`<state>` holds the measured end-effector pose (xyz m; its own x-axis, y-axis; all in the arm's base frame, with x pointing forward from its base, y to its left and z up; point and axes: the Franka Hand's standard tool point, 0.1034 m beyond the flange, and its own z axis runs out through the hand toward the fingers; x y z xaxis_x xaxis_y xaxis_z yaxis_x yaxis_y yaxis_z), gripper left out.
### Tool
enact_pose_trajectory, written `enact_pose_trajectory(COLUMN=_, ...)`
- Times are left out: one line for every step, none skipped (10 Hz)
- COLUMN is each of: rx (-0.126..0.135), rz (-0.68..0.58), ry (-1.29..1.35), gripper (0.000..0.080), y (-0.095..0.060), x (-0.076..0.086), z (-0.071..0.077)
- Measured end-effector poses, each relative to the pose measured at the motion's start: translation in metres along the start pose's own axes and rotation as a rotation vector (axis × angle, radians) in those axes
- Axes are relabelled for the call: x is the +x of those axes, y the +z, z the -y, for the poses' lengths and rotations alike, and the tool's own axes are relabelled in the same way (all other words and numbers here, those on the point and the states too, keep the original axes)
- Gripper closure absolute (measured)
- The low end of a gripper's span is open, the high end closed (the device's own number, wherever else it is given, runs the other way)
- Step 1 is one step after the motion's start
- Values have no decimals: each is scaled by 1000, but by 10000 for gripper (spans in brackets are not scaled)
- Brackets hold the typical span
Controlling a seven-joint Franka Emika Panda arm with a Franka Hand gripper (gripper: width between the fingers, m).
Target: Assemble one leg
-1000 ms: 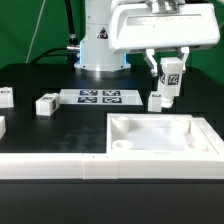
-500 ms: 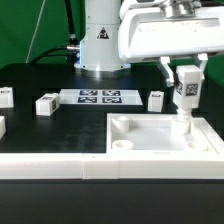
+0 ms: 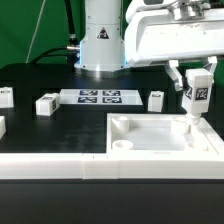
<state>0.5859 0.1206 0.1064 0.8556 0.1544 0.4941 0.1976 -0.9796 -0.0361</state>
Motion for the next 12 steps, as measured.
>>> enact_pose_trajectory(rx=0, rz=0, ry=0, gripper=508, y=1, x=1, z=0)
enact_pose_trajectory(rx=1, rz=-2, ry=-1, gripper=508, y=5, x=8, z=-2)
enact_pose_trajectory(rx=1, rz=-9, ry=-4, gripper=508, y=9, x=17, z=-2)
enact_pose_trajectory(rx=0, rz=-15, ry=-6, gripper=508, y=16, x=23, z=-5)
enact_pose_trajectory(rx=-1, rz=-16, ry=-3, gripper=508, y=22, x=25, z=-8)
enact_pose_trajectory(rx=-2, rz=-16, ry=1, gripper=508, y=24, x=26, z=-11)
enact_pose_trajectory(rx=-3, rz=-15, ry=3, gripper=508, y=25, x=24, z=-11)
enact_pose_trajectory(rx=-4, rz=-12, ry=3, gripper=508, y=26, x=22, z=-12)
enact_pose_trajectory(rx=-3, rz=-10, ry=3, gripper=508, y=29, x=20, z=-11)
enact_pose_trajectory(rx=-3, rz=-12, ry=4, gripper=508, y=32, x=19, z=-11)
enact_pose_trajectory(rx=-4, rz=-22, ry=4, gripper=508, y=33, x=21, z=-11)
enact_pose_trajectory(rx=-4, rz=-30, ry=2, gripper=508, y=35, x=24, z=-11)
